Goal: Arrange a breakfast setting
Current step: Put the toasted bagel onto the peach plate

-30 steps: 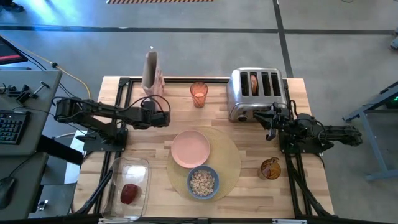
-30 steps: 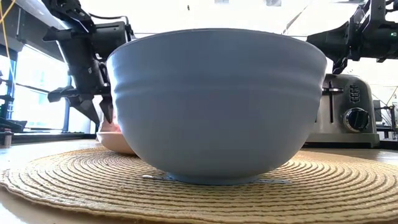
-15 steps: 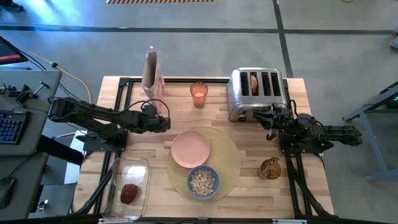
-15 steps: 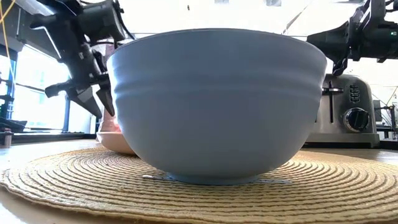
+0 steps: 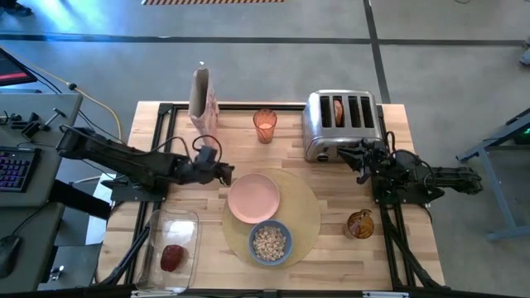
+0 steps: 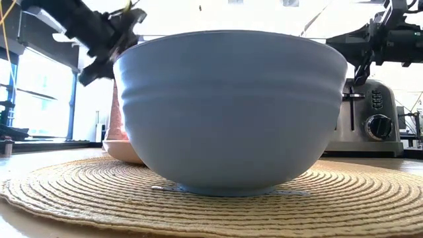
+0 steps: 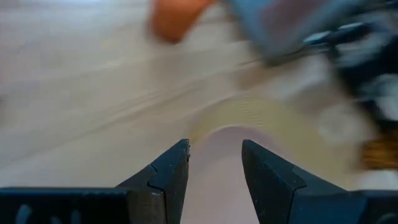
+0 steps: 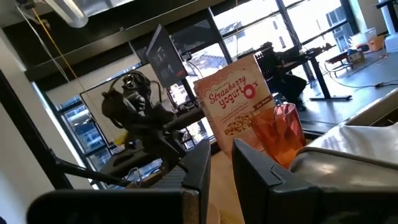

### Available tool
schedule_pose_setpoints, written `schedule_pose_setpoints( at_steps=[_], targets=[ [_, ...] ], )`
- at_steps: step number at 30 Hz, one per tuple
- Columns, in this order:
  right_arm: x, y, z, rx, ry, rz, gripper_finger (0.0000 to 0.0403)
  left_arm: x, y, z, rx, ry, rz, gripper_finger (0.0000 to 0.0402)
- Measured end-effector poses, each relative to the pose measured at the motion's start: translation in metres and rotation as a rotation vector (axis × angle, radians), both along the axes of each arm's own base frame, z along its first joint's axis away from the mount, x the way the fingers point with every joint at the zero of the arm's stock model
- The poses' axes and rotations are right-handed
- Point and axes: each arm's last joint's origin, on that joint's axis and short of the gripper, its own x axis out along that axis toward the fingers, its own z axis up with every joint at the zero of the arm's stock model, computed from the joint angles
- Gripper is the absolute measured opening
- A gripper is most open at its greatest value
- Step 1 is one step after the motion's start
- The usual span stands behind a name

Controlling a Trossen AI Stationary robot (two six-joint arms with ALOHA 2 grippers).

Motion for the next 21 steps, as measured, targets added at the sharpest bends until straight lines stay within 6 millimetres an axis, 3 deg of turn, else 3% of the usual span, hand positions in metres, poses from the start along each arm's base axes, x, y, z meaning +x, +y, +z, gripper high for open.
schedule_pose_setpoints(
  at_steps=[7,14,21],
  targets=[
    [0.0,0.001,0.001,-0.005,-0.009,0.02,0.0052,0.017,-0.009,0.03,0.146,-0.273,-0.137,0.0138],
    [-0.001,0.001,0.004,-0.042,-0.036,0.026,0.0055,0.022,-0.009,0.049,0.234,-0.427,-0.141,0.0138],
    [-0.003,0.001,0.011,-0.057,-0.102,0.025,0.0093,0.023,-0.009,0.06,0.263,-0.528,-0.133,0.0138]
  ],
)
